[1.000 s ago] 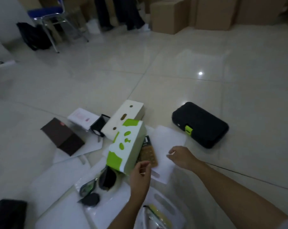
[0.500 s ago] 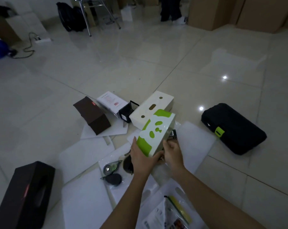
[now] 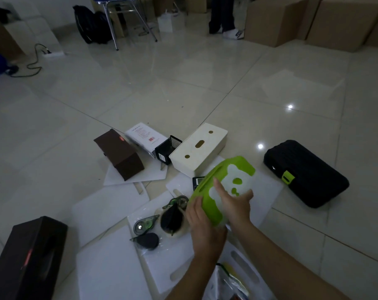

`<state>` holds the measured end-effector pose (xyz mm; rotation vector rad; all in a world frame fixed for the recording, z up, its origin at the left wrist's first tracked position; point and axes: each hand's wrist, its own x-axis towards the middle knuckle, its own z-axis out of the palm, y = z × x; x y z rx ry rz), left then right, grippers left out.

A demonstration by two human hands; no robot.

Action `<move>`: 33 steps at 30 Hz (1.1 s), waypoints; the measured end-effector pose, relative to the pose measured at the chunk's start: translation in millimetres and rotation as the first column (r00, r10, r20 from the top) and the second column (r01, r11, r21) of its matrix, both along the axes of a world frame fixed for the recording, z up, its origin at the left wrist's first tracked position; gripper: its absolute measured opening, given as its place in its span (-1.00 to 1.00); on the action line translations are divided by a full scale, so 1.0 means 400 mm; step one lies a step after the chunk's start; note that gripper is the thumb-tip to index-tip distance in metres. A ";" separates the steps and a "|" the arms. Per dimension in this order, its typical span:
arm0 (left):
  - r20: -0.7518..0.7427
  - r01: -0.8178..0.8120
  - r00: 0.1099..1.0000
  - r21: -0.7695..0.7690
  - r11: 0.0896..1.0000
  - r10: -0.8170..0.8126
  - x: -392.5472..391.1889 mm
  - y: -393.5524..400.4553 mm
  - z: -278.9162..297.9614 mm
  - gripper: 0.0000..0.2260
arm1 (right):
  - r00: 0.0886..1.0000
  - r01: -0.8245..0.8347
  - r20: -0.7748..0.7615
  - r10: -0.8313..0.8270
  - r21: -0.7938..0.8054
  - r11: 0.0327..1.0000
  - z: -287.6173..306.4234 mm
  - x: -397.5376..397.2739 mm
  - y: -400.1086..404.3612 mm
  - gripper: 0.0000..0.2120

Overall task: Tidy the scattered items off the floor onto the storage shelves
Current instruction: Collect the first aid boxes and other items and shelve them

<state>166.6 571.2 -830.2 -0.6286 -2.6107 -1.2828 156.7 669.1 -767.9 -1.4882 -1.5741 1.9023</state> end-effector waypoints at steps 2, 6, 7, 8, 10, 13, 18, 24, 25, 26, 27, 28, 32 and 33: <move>-0.062 0.092 0.994 0.008 0.996 -0.091 0.017 0.003 0.008 -0.12 | 0.995 0.096 0.014 -0.097 0.011 0.995 0.012 0.001 0.000 0.16; -0.129 0.235 0.964 0.024 0.972 -0.231 0.009 -0.013 0.023 -0.25 | 0.986 0.160 -0.047 -0.158 0.031 0.987 0.014 0.001 0.037 0.12; -0.118 0.271 0.957 0.046 0.962 -0.264 -0.001 -0.020 0.030 -0.29 | 0.983 0.174 -0.060 -0.171 0.046 0.984 0.016 0.001 0.050 0.09; -0.089 0.287 0.956 0.077 0.955 -0.281 -0.016 -0.023 0.037 -0.33 | 0.977 0.199 -0.083 -0.194 0.053 0.979 0.019 0.001 0.062 0.06; 0.001 0.232 0.972 0.148 0.961 -0.235 -0.059 -0.020 0.047 -0.46 | 0.957 0.261 -0.142 -0.254 0.033 0.965 0.019 0.001 0.089 0.00; 0.059 0.104 0.991 0.218 0.970 -0.119 -0.162 0.008 0.046 -0.58 | 0.927 0.328 -0.194 -0.321 0.003 0.945 0.016 0.005 0.126 -0.02; 0.223 0.090 0.973 -0.115 0.989 -0.062 -0.359 0.072 0.029 -0.47 | 0.887 0.387 -0.245 -0.392 -0.070 0.919 -0.008 0.013 0.167 0.10; 0.445 0.148 0.895 -0.384 0.911 0.042 -0.493 0.115 0.001 -0.26 | 0.890 0.359 -0.271 -0.367 -0.078 0.930 -0.033 0.030 0.185 0.15; 0.471 0.152 0.880 -0.391 0.908 0.055 -0.504 0.116 -0.011 -0.25 | 0.892 0.352 -0.278 -0.357 -0.068 0.933 -0.043 0.034 0.189 0.10; 0.479 0.156 0.876 -0.395 0.905 0.058 -0.514 0.115 -0.023 -0.24 | 0.896 0.339 -0.284 -0.343 -0.065 0.939 -0.051 0.040 0.193 0.06; 0.466 0.152 0.883 -0.394 0.907 0.054 -0.522 0.113 -0.037 -0.24 | 0.902 0.323 -0.282 -0.328 -0.064 0.944 -0.060 0.046 0.198 0.03; 0.437 0.138 0.898 -0.383 0.913 0.047 -0.530 0.110 -0.050 -0.26 | 0.908 0.310 -0.277 -0.314 -0.060 0.949 -0.067 0.053 0.202 0.01; 0.356 0.135 0.935 -0.355 0.925 0.000 -0.540 0.095 -0.070 -0.31 | 0.918 0.282 -0.277 -0.284 -0.046 0.958 -0.087 0.087 0.219 0.11; 0.353 0.154 0.935 -0.373 0.915 -0.013 -0.538 0.092 -0.065 -0.31 | 0.919 0.279 -0.276 -0.280 -0.045 0.959 -0.090 0.095 0.222 0.14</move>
